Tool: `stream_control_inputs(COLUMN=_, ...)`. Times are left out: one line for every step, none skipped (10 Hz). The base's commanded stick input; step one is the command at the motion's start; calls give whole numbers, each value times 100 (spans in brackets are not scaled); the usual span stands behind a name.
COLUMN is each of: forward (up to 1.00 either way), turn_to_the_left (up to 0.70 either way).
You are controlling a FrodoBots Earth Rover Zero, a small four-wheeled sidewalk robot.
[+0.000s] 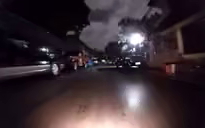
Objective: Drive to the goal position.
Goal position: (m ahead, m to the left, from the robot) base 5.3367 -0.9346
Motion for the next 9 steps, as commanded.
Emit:
stream_control_inputs(forward=100, turn_to_the_left=0)
stream_control_inputs(forward=100, turn_to_the_left=0)
stream_control_inputs(forward=100, turn_to_the_left=0)
stream_control_inputs(forward=100, turn_to_the_left=0)
stream_control_inputs(forward=100, turn_to_the_left=0)
stream_control_inputs(forward=100, turn_to_the_left=0)
stream_control_inputs(forward=100, turn_to_the_left=0)
stream_control_inputs(forward=100, turn_to_the_left=0)
stream_control_inputs(forward=100, turn_to_the_left=0)
